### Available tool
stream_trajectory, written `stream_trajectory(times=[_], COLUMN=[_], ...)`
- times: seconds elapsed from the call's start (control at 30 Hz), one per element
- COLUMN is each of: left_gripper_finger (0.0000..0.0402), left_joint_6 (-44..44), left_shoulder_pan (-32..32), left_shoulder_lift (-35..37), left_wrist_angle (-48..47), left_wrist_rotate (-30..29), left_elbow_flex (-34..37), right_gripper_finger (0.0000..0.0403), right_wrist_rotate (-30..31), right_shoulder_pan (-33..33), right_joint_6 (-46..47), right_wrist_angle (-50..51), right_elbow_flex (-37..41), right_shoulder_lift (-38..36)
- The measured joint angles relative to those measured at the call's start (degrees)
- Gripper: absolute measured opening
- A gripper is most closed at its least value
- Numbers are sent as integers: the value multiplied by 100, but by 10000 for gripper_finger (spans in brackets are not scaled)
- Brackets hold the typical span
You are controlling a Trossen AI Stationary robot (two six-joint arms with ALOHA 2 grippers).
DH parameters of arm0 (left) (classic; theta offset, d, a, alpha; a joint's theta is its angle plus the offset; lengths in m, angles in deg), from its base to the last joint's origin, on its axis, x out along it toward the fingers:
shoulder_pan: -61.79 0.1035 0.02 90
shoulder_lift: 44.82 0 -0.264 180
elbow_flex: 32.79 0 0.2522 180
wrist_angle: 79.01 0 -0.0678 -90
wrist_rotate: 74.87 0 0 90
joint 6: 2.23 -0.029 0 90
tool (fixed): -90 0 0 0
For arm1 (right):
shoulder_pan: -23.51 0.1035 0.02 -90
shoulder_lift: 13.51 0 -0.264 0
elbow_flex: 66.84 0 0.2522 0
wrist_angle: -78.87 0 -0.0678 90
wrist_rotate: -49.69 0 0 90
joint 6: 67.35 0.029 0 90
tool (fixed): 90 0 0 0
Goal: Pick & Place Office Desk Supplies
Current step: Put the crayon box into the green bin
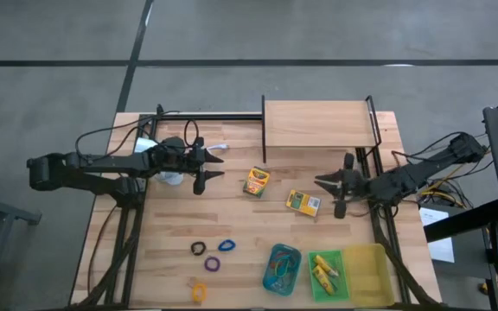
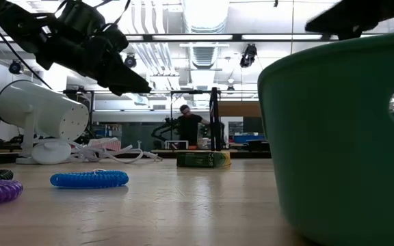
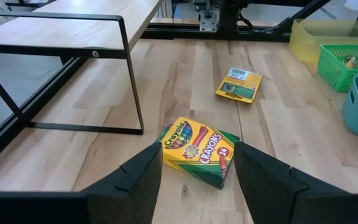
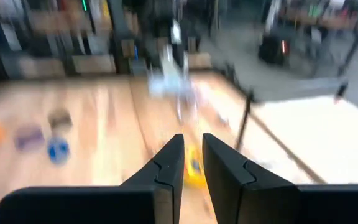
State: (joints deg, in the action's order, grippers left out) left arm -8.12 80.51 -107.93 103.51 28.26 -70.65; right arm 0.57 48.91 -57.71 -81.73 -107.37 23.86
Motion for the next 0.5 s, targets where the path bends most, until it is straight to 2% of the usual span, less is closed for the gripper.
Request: stream_trajectory(times=[0.17, 0.3, 0.5], left_gripper_finger=[203, 203, 203], left_joint_6=[0, 0, 0], left_shoulder_pan=[0, 0, 0], left_shoulder_lift=[0, 0, 0], left_wrist_angle=[-4, -29, -49], left_wrist_rotate=[0, 0, 0], left_elbow_flex=[2, 2, 2], right_gripper_finger=[54, 54, 54], right_wrist_rotate=[-58, -709, -1904], right_shoulder_pan=[-153, -590, -1848], right_joint_6=[812, 1708, 3443], right_wrist_angle=[2315, 4081, 5013], right_elbow_flex=[-1096, -1944, -3052], right_shoulder_lift=[842, 1686, 2785])
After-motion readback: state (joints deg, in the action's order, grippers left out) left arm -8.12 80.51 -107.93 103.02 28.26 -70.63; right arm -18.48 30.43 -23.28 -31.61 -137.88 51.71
